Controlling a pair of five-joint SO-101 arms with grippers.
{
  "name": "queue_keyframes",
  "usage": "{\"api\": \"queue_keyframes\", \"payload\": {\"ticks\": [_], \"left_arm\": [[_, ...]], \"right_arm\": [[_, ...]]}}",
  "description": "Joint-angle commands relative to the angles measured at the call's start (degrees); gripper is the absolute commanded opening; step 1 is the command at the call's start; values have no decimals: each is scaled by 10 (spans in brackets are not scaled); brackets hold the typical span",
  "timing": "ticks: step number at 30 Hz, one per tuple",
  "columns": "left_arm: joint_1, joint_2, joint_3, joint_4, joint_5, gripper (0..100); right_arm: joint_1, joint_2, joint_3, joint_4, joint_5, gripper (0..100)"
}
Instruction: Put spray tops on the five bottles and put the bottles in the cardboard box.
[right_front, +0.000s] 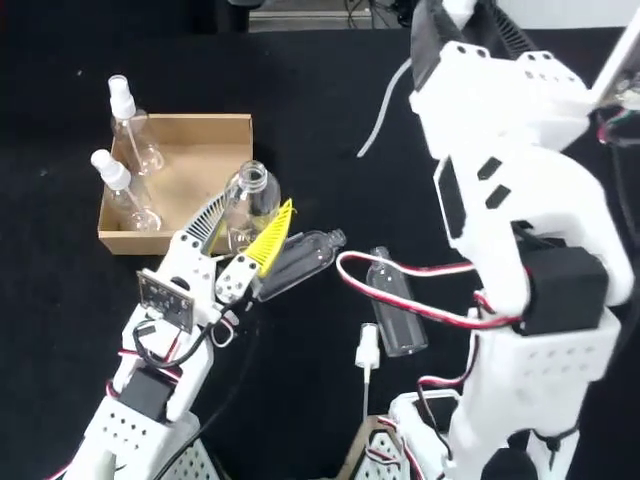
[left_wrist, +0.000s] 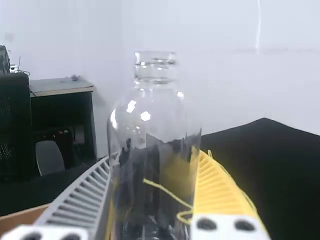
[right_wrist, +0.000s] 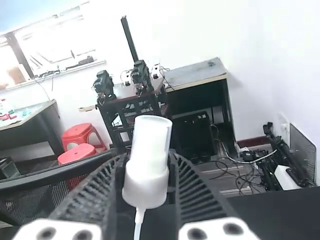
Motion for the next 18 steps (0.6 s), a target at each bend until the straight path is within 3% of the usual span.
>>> {"api": "queue_keyframes", "payload": {"ticks": [1, 7, 15, 18], "left_arm": [[5, -7, 26, -46, 5, 30], [4, -6, 38, -62, 5, 30], [-13, -7, 37, -113, 5, 30], [-11, -7, 37, -94, 5, 30]], "right_arm": [[-22, -23, 2, -30, 1, 11], [-100, -23, 10, -28, 1, 11], [-109, -85, 46, -39, 1, 11], [-109, -132, 99, -77, 1, 11]]}}
